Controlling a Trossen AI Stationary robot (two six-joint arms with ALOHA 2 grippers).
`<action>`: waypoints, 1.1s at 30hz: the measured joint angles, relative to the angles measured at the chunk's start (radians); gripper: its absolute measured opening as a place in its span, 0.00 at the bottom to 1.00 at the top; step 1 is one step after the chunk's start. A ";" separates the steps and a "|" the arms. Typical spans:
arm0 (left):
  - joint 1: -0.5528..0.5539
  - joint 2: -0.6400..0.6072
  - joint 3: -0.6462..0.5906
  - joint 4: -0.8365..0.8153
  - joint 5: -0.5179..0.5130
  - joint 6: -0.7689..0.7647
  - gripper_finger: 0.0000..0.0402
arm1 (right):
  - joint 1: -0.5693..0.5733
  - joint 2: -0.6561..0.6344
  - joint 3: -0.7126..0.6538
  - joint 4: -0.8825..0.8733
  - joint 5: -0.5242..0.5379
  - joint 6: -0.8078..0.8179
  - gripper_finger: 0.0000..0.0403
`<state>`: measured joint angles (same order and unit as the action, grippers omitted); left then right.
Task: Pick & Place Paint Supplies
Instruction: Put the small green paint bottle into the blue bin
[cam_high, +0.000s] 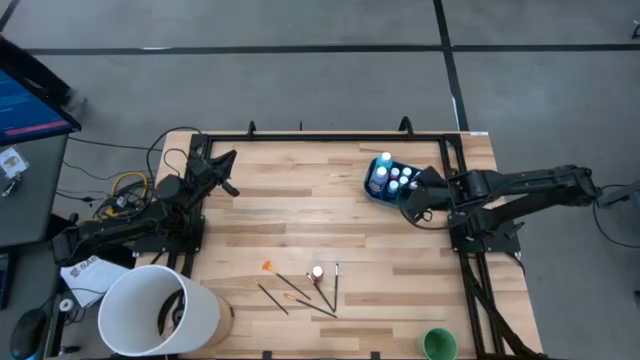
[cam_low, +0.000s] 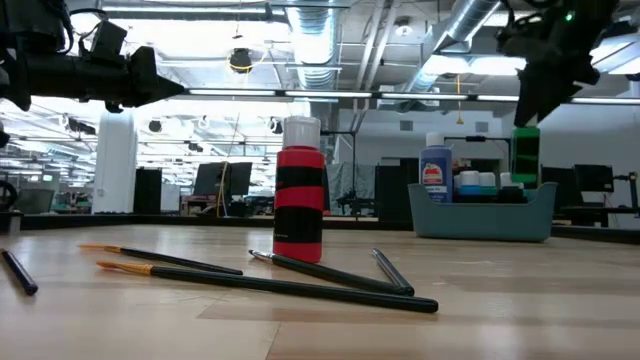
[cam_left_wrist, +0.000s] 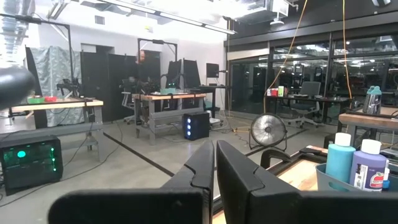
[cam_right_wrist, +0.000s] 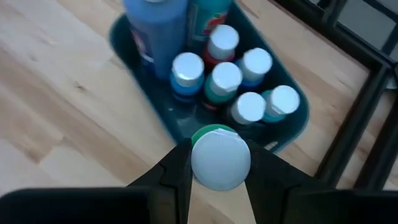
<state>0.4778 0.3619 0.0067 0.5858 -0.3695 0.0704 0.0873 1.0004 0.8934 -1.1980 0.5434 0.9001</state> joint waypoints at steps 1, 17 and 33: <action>0.000 0.000 0.000 0.000 0.000 0.000 0.02 | -0.005 -0.001 -0.007 0.001 0.001 0.000 0.27; 0.000 0.000 0.000 0.000 0.000 0.000 0.02 | -0.071 0.000 -0.136 0.085 0.003 -0.020 0.27; 0.000 0.000 0.000 0.000 0.000 0.000 0.02 | -0.123 0.000 -0.172 0.180 -0.009 -0.053 0.27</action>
<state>0.4778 0.3619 0.0069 0.5858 -0.3695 0.0706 -0.0359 1.0003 0.7213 -1.0176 0.5349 0.8467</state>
